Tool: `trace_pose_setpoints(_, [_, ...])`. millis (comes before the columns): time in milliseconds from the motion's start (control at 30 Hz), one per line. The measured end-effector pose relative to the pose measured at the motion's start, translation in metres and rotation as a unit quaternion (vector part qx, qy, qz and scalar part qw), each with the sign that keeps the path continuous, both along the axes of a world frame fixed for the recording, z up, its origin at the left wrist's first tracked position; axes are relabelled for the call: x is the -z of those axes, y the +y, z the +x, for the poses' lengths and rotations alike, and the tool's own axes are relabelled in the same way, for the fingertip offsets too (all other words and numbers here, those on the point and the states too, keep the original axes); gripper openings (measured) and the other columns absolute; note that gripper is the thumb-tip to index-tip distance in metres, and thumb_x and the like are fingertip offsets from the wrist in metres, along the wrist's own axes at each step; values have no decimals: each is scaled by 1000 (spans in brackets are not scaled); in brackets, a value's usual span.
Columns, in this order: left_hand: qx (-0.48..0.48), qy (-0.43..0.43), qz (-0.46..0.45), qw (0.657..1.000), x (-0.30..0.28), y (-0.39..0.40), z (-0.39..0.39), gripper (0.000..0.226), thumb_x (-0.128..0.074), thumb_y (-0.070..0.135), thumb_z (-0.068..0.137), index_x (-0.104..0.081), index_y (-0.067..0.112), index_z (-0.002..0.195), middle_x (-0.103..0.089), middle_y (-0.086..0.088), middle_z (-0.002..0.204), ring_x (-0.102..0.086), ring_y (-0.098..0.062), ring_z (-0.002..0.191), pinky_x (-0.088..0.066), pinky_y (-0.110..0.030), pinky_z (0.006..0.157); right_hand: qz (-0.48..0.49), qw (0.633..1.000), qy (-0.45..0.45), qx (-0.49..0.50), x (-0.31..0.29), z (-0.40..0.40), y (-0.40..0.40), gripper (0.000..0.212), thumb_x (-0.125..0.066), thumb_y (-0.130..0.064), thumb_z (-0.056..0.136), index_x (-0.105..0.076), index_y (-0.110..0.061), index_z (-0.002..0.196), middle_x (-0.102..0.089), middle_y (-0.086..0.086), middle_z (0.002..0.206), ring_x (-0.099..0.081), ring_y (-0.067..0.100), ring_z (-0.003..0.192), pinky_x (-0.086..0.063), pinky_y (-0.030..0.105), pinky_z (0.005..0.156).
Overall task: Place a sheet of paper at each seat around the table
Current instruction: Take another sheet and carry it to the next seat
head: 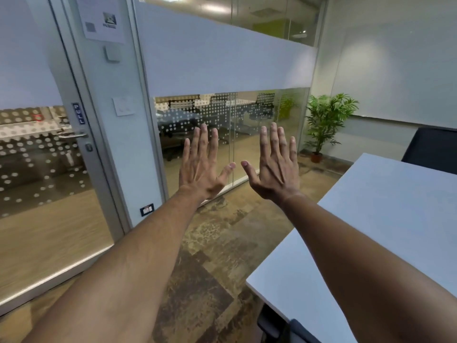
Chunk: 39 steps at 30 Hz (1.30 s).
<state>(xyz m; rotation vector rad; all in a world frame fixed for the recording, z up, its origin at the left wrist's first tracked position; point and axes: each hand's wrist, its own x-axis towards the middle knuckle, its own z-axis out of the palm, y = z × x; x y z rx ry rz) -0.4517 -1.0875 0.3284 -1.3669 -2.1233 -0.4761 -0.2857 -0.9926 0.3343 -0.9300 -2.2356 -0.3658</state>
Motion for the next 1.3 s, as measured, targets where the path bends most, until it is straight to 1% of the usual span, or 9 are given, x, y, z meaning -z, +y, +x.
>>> trace_pose_setpoints(200, [55, 10, 25, 998, 1, 81, -84, 95, -14, 74, 87, 21, 14, 151, 24, -13, 159, 22, -23, 147, 8, -43, 121, 1, 998, -4, 61, 6, -69, 59, 90, -21, -67, 93, 1, -9, 158, 4, 16, 166, 6, 30, 153, 2, 51, 123])
trace_pose_setpoints(367, [100, 19, 12, 995, -12, 138, -152, 95, -12, 74, 86, 23, 15, 151, 26, -13, 159, 23, -24, 147, 4, -45, 121, -6, 992, 13, 124, 0, -126, 100, 90, -21, -69, 93, 3, -11, 158, 5, 16, 166, 7, 29, 153, 3, 50, 123])
trace_pose_setpoints(567, [175, 24, 21, 984, -19, 207, -197, 94, -18, 73, 87, 21, 16, 151, 23, -13, 160, 21, -24, 148, 6, -44, 121, -8, 983, 22, 179, -4, -165, 146, 90, -24, -68, 92, 3, -12, 158, 6, 14, 166, 7, 28, 153, 5, 49, 123])
trace_pose_setpoints(633, [185, 24, 28, 982, -17, 218, -201, 93, -19, 72, 88, 19, 16, 152, 22, -12, 160, 20, -24, 148, 9, -43, 121, -13, 981, 17, 191, -4, -166, 155, 90, -24, -67, 92, 3, -12, 158, 6, 14, 166, 7, 28, 153, 4, 50, 123])
trace_pose_setpoints(700, [212, 11, 30, 977, -13, 258, -213, 93, -21, 71, 89, 19, 16, 152, 21, -12, 160, 19, -23, 148, 12, -41, 119, -10, 976, 19, 217, -1, -178, 186, 90, -23, -67, 92, 3, -12, 158, 6, 14, 166, 7, 28, 153, 3, 50, 123])
trace_pose_setpoints(767, [220, 21, 34, 975, -10, 265, -209, 93, -22, 71, 89, 19, 17, 152, 21, -12, 161, 19, -23, 148, 13, -40, 119, -5, 976, 17, 219, -1, -173, 190, 90, -22, -68, 91, 1, -12, 158, 5, 14, 166, 6, 28, 153, 3, 51, 123])
trace_pose_setpoints(833, [245, 16, 28, 969, -4, 325, -220, 93, -21, 71, 88, 18, 16, 153, 20, -12, 161, 18, -23, 148, 12, -41, 120, -11, 969, 21, 244, 5, -185, 240, 91, -21, -68, 91, 0, -11, 158, 4, 14, 166, 6, 28, 153, 2, 51, 123])
trace_pose_setpoints(967, [273, 26, 16, 961, 5, 410, -221, 92, -22, 69, 90, 17, 15, 153, 20, -13, 161, 19, -24, 148, 7, -44, 121, -9, 960, 28, 279, 12, -186, 315, 91, -23, -67, 92, 2, -11, 158, 5, 15, 166, 6, 29, 153, 4, 50, 123])
trace_pose_setpoints(1300, [344, 6, 12, 939, 1, 604, -199, 91, -20, 70, 89, 18, 18, 153, 20, -12, 161, 18, -23, 149, 7, -43, 121, -20, 937, 23, 347, 14, -165, 480, 90, -24, -67, 92, 0, -11, 158, 4, 15, 166, 6, 29, 154, 4, 50, 123])
